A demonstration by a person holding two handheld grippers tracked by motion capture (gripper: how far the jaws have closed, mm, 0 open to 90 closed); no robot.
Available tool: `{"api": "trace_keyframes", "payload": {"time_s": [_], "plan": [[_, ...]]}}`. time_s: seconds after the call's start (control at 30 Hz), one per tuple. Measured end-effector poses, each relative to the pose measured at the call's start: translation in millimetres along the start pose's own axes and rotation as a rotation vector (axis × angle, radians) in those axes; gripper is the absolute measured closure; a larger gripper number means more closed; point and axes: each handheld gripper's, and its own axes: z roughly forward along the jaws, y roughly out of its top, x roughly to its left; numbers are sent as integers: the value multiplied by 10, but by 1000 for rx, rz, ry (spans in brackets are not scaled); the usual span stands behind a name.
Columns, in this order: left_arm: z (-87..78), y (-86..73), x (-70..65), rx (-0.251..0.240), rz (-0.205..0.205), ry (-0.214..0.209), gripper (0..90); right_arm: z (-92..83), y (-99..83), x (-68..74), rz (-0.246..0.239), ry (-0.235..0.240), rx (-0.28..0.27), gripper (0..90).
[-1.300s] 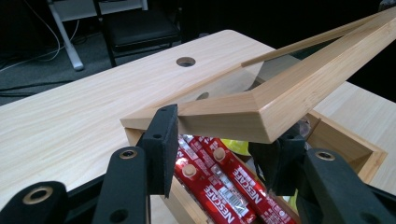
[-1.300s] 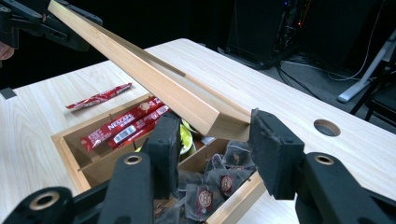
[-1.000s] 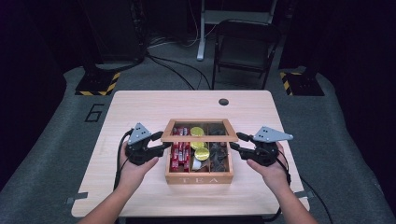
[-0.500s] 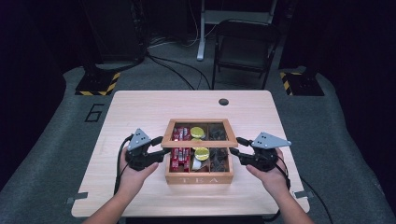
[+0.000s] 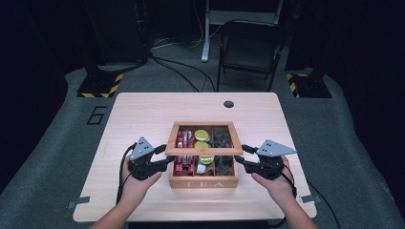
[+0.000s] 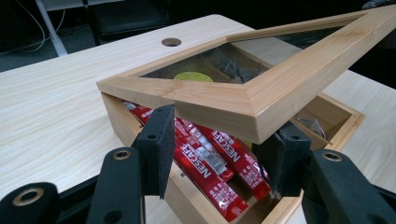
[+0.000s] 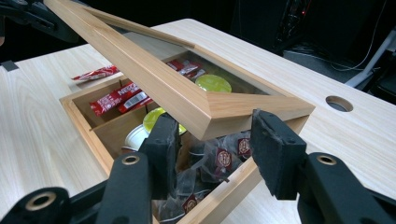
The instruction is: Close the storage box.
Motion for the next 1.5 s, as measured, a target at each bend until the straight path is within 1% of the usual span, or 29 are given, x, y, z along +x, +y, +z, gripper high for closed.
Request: {"api": "trace_keyframes", "payload": {"time_s": [0.07,0.1,0.13,0.2,0.27,0.33,0.37,0.4,0.47,0.5,0.57,0.63,0.73,0.77,0.8,0.83,0.97,1.07,1.1,1.17,1.2,1.23,1.27,1.3,1.33,1.4,1.43,1.47,1.5], "plan": [[2,-20,-7,-1,-4,-1,497,4,-12,8,2,-4,1,525],[-5,-39,-14,9,0,-5,497,2,-29,18,0,-1,5,524],[-10,-47,-14,13,9,-5,498,3,-36,29,8,-5,10,524],[-14,-57,-20,16,12,-6,497,3,-46,35,11,-5,11,523],[-20,-83,-30,24,12,-10,498,-4,-86,45,1,6,24,523],[-21,-118,-39,23,12,-15,498,1,-98,49,-3,3,25,523],[-26,-154,-46,31,17,-21,497,6,-127,75,11,0,35,523],[-26,-154,-46,31,17,-21,497,6,-127,75,11,0,35,523],[-21,-187,-55,37,21,-20,497,11,-156,78,-6,7,47,522],[-21,-199,-57,47,21,-25,498,14,-170,93,1,1,50,522],[-11,-241,-69,63,24,-24,497,16,-217,111,2,9,61,522],[1,-274,-88,61,17,-20,497,23,-257,126,7,5,62,522],[7,-304,-94,62,19,-18,497,34,-292,139,11,4,61,519],[14,-332,-98,59,17,-18,497,41,-316,144,1,6,58,516],[14,-347,-98,61,15,-23,497,44,-331,156,9,-1,60,514],[22,-364,-102,55,7,-24,496,48,-344,159,12,0,58,513],[52,-423,-108,60,-3,-33,495,71,-403,162,26,7,57,505],[70,-451,-116,57,1,-27,495,84,-434,160,27,15,66,501],[78,-474,-116,63,-1,-35,493,96,-454,173,24,10,75,500],[85,-495,-119,65,-4,-35,492,104,-469,189,23,3,82,499],[84,-501,-117,72,-3,-41,491,107,-475,193,20,3,83,497],[93,-513,-123,63,-2,-33,489,109,-482,187,4,6,88,496],[93,-513,-123,63,-2,-33,488,109,-482,187,4,6,88,496],[95,-518,-125,67,-4,-38,488,111,-489,194,13,7,91,492],[92,-521,-117,79,6,-40,486,116,-494,199,21,5,90,488],[104,-533,-131,79,-4,-40,467,121,-510,199,28,15,92,470],[101,-534,-140,91,3,-54,465,131,-526,196,37,26,94,460],[110,-539,-152,84,5,-52,461,133,-533,199,39,24,98,458],[112,-541,-157,89,9,-51,458,134,-536,197,30,26,106,456]]}}
